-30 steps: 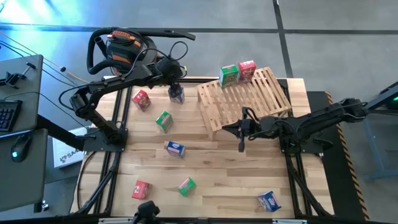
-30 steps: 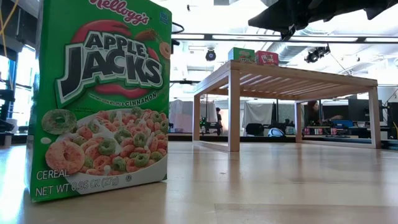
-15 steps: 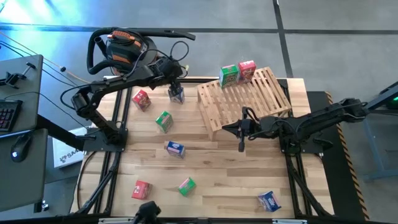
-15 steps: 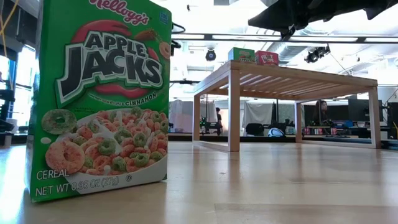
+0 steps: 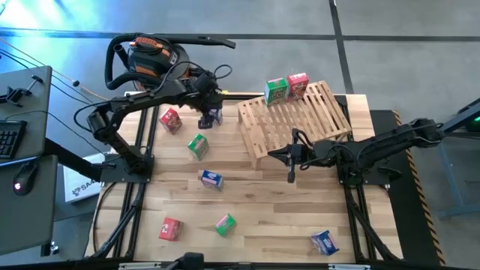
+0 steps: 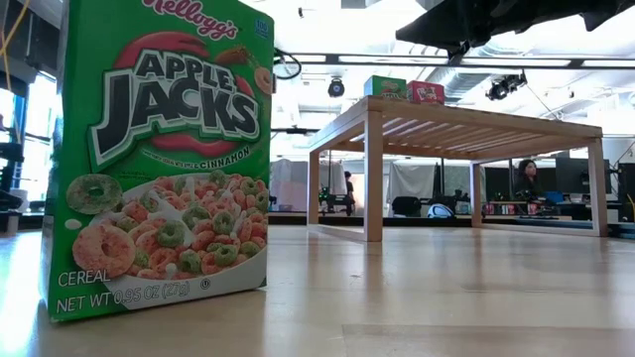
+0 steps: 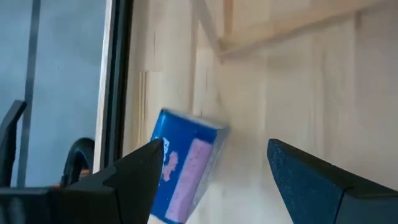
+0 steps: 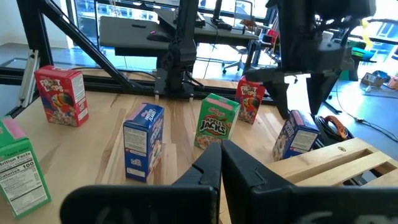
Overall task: Stack cereal on shelf
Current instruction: Put the top blue cereal box on the shelf
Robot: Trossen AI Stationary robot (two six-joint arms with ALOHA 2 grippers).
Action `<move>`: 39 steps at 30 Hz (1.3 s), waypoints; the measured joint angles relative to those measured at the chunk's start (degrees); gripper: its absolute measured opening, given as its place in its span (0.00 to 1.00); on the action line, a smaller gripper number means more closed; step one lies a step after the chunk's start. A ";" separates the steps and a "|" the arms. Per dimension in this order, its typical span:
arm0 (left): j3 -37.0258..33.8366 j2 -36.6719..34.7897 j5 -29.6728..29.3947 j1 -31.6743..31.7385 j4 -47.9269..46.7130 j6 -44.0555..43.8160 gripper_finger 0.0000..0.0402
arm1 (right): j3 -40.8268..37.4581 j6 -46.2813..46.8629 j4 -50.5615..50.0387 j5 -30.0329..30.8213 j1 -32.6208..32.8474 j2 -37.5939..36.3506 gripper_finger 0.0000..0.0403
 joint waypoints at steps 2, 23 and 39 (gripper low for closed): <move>0.00 0.78 -0.07 0.10 0.14 0.85 0.69 | 0.00 0.00 0.01 -0.03 0.00 0.00 0.00; 0.07 4.94 -2.04 5.24 0.99 6.44 0.69 | 0.00 -0.07 0.00 -2.75 0.02 0.00 0.00; -0.11 6.23 -0.88 4.67 -2.41 6.62 0.66 | 0.00 -0.07 -0.02 -4.37 0.02 0.00 0.00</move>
